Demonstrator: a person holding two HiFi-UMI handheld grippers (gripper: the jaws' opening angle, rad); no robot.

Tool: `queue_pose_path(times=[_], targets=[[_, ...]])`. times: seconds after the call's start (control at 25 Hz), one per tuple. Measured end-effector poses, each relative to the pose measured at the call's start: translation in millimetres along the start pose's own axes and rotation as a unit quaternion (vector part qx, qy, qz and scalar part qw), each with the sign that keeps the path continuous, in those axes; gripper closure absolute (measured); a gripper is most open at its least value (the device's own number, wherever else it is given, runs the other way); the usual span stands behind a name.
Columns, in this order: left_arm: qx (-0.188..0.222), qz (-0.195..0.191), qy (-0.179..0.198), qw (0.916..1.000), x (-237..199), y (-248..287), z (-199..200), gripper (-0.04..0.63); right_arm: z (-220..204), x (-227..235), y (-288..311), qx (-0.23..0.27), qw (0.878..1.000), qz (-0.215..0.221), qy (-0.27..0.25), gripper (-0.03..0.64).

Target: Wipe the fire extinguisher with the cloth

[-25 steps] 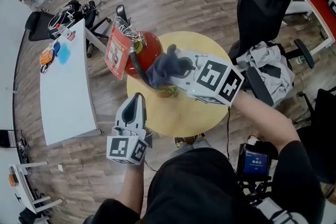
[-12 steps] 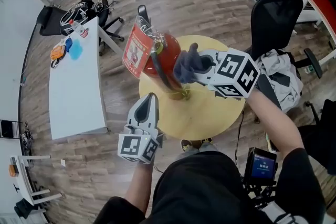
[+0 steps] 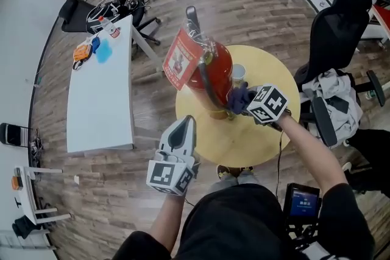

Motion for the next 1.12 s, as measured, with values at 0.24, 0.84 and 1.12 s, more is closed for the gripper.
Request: queue_pose_path(times=[0.24,0.84,1.12], targets=[[0.000,0.007,-0.002,1.0000,-3,0,-1,0.571,49,-27,-59,0.040,0.996,-0.010,-0.082,0.525],[0.018,0.015,-0.007,0.9997,1,-6,5,0.571,159,-21,-153,-0.044,0.768,-0.422,-0.480,0.525],[0.015,0.026,-0.009,0.9995,2,-13,5,0.571,135,18,-84,-0.109,0.732,-0.387,-0.551,0.525]])
Point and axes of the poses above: the fingertips, and each gripper's own axes: y forward along the fingers, x to its right, z out of its top, the point moved 6 cm from there along -y, backward along the fingers, and after that the axes turned 7 degrees about -x, right-handed, at the moved point
